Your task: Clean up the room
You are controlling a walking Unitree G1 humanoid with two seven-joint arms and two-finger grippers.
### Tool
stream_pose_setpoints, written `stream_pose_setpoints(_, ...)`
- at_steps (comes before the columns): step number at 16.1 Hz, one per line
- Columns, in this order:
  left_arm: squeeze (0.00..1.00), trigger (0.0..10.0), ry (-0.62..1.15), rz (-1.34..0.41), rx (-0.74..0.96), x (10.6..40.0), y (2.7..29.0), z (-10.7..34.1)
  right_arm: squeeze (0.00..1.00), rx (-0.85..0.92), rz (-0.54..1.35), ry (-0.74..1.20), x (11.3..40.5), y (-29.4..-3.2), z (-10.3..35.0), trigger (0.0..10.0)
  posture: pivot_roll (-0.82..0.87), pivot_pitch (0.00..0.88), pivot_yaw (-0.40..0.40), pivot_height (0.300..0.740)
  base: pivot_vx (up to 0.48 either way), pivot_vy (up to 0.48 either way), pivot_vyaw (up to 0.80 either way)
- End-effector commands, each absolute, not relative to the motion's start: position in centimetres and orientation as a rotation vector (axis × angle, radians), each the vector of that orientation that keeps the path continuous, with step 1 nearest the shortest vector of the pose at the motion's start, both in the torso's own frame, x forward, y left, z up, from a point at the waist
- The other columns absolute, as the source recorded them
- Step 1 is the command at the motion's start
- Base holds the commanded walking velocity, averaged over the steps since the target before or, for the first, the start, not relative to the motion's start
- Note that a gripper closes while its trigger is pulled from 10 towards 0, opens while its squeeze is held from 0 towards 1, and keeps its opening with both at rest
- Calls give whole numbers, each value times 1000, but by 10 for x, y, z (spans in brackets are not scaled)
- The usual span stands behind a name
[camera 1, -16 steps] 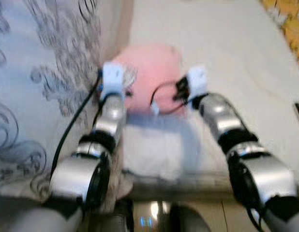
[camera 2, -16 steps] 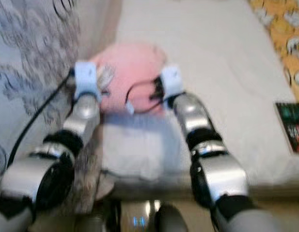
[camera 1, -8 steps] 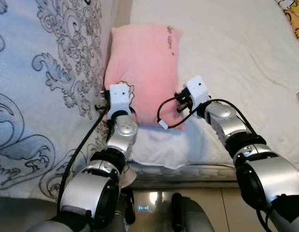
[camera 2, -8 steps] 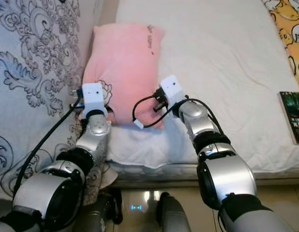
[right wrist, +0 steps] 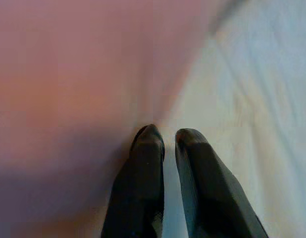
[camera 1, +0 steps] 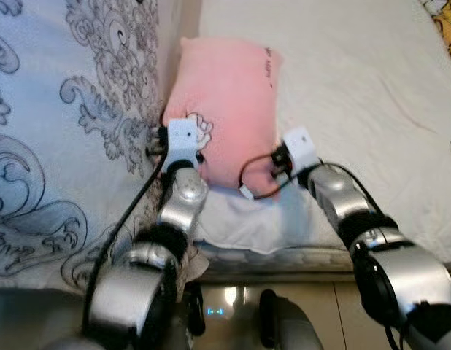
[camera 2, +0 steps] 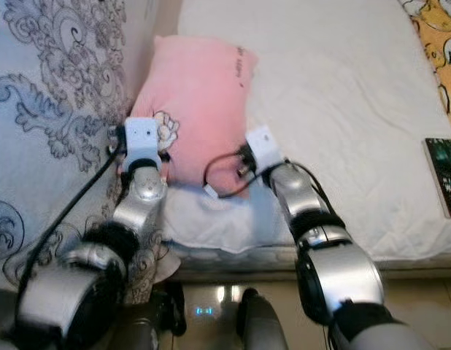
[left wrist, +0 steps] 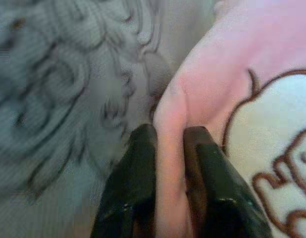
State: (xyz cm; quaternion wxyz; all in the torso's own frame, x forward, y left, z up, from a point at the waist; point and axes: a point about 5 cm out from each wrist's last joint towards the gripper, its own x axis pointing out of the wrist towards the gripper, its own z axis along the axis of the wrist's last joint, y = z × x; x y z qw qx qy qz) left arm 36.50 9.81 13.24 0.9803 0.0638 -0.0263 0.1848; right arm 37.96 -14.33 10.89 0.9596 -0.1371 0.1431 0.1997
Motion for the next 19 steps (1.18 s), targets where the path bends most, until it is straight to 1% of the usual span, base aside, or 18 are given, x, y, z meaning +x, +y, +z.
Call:
stream_pose_setpoints(1, 1000, 10000, -31, 385, 89, 361, 97, 131, 1000, -293, 375, 284, 379, -154, 109, 10000, -147, 331, -22, 740, 0, 0, 0)
stream_pose_setpoints(2, 1000, 10000, -61, 373, 65, 358, 91, 138, 1000, -313, 357, 267, 381, -158, 113, 10000, -144, 331, -24, 740, 0, 0, 0)
stream_pose_setpoints(3, 1000, 10000, -107, 342, -5, 349, 80, 155, 1000, -354, 359, 221, 385, -159, 124, 10000, -147, 320, -26, 740, 0, 0, 0)
stream_pose_setpoints(4, 1000, 10000, -111, 336, -11, 348, 79, 156, 1000, -356, 362, 218, 385, -158, 125, 10000, -147, 320, -26, 740, 0, 0, 0)
stream_pose_setpoints(6, 1000, 10000, -142, 264, -32, 333, 65, 169, 1000, -402, 326, 183, 389, -164, 135, 10000, -144, 303, -25, 740, 0, 0, 0)
stream_pose_setpoints(7, 1000, 10000, -143, 255, -31, 328, 65, 171, 1000, -414, 327, 175, 390, -165, 137, 10000, -143, 297, -24, 740, 0, 0, 0)
stream_pose_setpoints(9, 1000, 10000, -158, 252, -12, 319, 75, 179, 1000, -453, 324, 153, 391, -166, 140, 10000, -131, 270, -24, 740, 0, 0, 0)
stream_pose_setpoints(11, 1000, 10000, -270, 213, 65, 310, 83, 200, 1000, -423, 227, 86, 395, -177, 155, 10000, -126, 230, -23, 740, 0, 0, 0)
stream_pose_setpoints(12, 1000, 10000, -322, 176, 127, 302, 88, 206, 1000, -352, 136, -5, 396, -185, 169, 10000, -116, 186, -24, 740, 0, 0, 0)
stream_pose_setpoints(13, 1000, 10000, -326, 156, 145, 297, 90, 206, 1000, -318, 75, -47, 395, -191, 174, 10000, -114, 177, -23, 740, 0, 0, 0)
stream_pose_setpoints(14, 1000, 10000, -288, 121, 194, 290, 97, 193, 1000, -269, -5, -133, 380, -198, 170, 10000, -104, 119, -17, 740, 0, 0, 0)
stream_pose_setpoints(15, 1000, 10000, -234, 109, 212, 288, 103, 178, 1000, -262, -18, -171, 365, -197, 160, 10000, -94, 82, -14, 740, 0, 0, 0)
stream_pose_setpoints(16, 1000, 10000, -202, 108, 228, 286, 109, 166, 1000, -248, -2, -187, 349, -191, 148, 10000, -88, 46, -11, 740, 0, 0, 0)
stream_pose_setpoints(17, 1000, 10000, -193, 104, 236, 286, 110, 163, 1000, -243, 5, -190, 343, -188, 144, 10000, -88, 46, -11, 740, 0, 0, 0)
stream_pose_setpoints(18, 1000, 10000, -141, 57, 228, 282, 117, 147, 1000, -196, 27, -204, 315, -177, 129, 10000, -69, 0, -5, 740, 0, 0, 0)
stream_pose_setpoints(19, 0, 10000, -127, -9, 217, 276, 123, 138, 1000, -150, 76, -192, 290, -168, 116, 10000, -58, 0, -3, 740, 0, 0, 0)
